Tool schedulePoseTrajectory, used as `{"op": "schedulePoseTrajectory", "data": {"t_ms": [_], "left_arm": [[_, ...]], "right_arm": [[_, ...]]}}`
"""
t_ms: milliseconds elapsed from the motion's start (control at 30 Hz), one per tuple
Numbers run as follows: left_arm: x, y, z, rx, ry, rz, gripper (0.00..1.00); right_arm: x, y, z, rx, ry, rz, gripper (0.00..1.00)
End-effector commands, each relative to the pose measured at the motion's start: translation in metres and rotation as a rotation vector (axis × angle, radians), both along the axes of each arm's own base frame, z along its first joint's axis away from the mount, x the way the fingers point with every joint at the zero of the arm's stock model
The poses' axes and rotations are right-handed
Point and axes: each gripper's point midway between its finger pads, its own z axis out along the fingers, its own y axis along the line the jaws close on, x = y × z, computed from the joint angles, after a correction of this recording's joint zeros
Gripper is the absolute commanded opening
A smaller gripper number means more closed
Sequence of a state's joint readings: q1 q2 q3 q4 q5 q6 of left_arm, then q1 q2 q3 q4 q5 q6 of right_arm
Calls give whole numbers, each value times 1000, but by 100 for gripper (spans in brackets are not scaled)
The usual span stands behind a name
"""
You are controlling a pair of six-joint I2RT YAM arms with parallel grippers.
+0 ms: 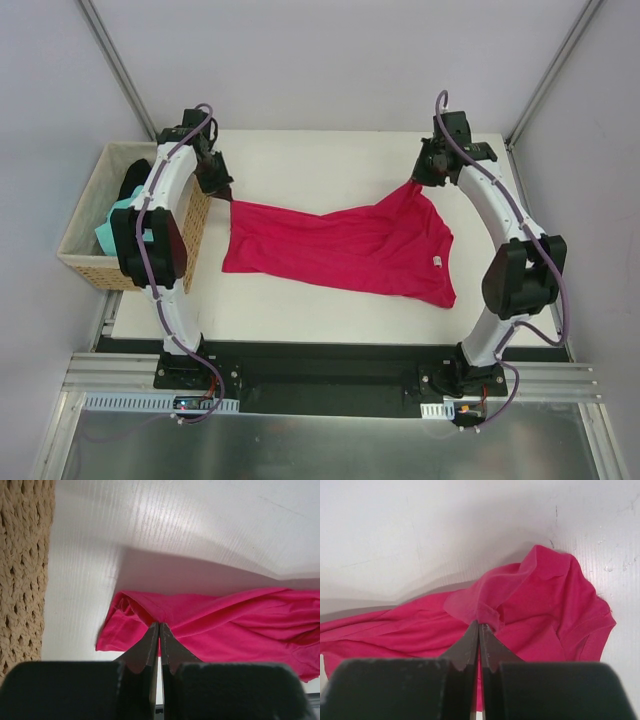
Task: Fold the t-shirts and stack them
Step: Fold the other side of the tshirt into a rectangle
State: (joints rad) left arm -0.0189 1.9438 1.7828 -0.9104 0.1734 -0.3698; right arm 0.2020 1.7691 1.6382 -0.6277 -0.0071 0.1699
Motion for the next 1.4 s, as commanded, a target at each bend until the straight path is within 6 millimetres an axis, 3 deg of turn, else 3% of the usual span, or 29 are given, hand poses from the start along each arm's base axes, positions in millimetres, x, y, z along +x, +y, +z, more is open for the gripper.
{"op": "schedulePoseTrajectory", "data": {"t_ms": [0,233,600,900,1367], "left_arm": [[-7,-4,25,10,-63,-22,0],[-16,-8,28,15,-66,-33,0],[-43,-10,61,37,-118,-45,0],[-68,-12,48,87,-40,-74,0],[-86,-17,28,118,33,-106,0]], "right_arm": [[-5,-7,52,-71,-158,-4,1],[-23,-16,66,-105,-213,-43,1],[-66,-30,67,-85,-214,-112,1],[-100,-30,54,-56,-163,-140,1],[-122,-19,39,-43,-85,-121,1]]}}
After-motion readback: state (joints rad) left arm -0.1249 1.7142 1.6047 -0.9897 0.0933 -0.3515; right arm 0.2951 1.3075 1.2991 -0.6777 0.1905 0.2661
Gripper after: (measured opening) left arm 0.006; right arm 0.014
